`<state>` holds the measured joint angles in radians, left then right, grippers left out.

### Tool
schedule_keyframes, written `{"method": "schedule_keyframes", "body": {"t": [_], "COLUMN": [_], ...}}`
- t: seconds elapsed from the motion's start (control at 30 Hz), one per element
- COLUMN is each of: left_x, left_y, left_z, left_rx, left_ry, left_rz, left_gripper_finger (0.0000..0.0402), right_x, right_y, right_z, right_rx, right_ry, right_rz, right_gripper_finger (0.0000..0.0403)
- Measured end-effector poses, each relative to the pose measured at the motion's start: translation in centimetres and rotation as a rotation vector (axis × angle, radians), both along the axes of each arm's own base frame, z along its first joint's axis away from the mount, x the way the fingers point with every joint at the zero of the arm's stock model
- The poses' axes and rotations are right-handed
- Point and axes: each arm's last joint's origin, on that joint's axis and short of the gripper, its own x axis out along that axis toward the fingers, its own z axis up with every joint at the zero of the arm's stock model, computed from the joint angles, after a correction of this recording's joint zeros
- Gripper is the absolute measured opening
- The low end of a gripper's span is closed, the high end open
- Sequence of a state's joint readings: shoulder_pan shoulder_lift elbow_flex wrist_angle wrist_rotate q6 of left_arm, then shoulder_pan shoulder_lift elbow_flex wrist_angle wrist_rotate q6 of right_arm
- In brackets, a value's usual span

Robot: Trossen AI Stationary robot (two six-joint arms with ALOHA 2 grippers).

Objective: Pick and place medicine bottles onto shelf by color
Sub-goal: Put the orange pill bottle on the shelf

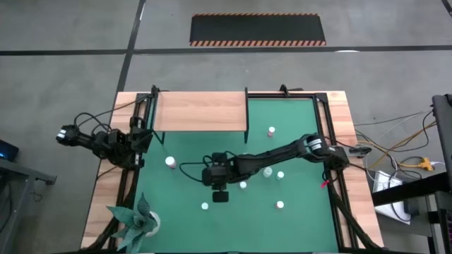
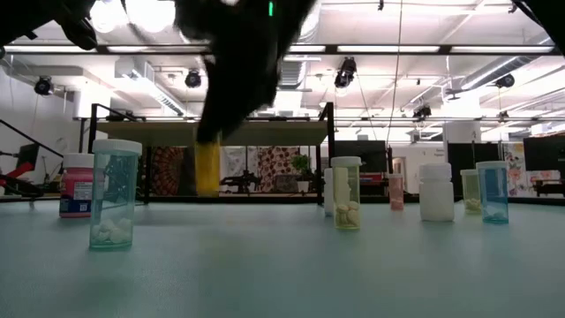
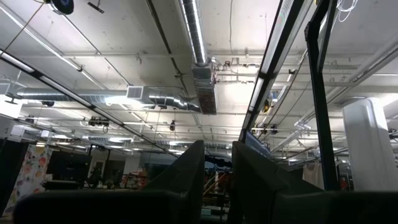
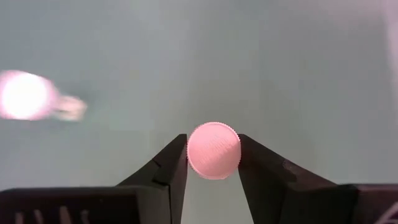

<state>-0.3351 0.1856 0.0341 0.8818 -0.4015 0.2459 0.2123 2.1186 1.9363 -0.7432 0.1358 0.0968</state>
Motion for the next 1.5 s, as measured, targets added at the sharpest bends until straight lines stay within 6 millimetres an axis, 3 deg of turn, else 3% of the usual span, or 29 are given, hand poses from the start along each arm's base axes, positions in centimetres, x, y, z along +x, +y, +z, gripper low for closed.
{"method": "schedule_keyframes", "body": {"t": [0.17,0.3,0.5,0.67,0.83,1.03,1.27,1.5], "left_x": [0.0,0.0,0.0,0.0,0.0,0.0,0.0,0.0], "left_y": [0.0,0.0,0.0,0.0,0.0,0.0,0.0,0.0], "left_z": [0.0,0.0,0.0,0.0,0.0,0.0,0.0,0.0], "left_rx": [-0.001,-0.001,-0.002,-0.002,-0.002,-0.003,-0.003,-0.003], "left_ry": [-0.001,-0.001,-0.001,-0.001,-0.001,-0.002,-0.002,-0.002], "left_rz": [0.0,-0.001,-0.002,-0.002,-0.002,-0.002,-0.002,-0.002], "left_gripper_finger": [0.0065,0.0065,0.0065,0.0065,0.0065,0.0065,0.0065,0.0065], "right_x": [-0.9,-1.7,-3.4,-5.2,-6.3,-6.6,-6.8,-6.7], "right_y": [-0.3,-2.3,-7.7,-13.8,-19.2,-24.3,-28.2,-30.8], "right_z": [5.8,10.3,15.4,17.6,17.8,16.4,14.4,12.6], "right_rx": [-0.002,-0.007,-0.017,-0.041,-0.063,-0.016,-0.022,-0.02], "right_ry": [0.003,-0.03,-0.127,-0.166,-0.166,-0.137,-0.095,-0.062], "right_rz": [0.029,0.004,-0.086,-0.208,-0.32,-0.391,-0.456,-0.504], "right_gripper_finger": [0.011,0.011,0.011,0.011,0.011,0.0111,0.0111,0.0111]}}
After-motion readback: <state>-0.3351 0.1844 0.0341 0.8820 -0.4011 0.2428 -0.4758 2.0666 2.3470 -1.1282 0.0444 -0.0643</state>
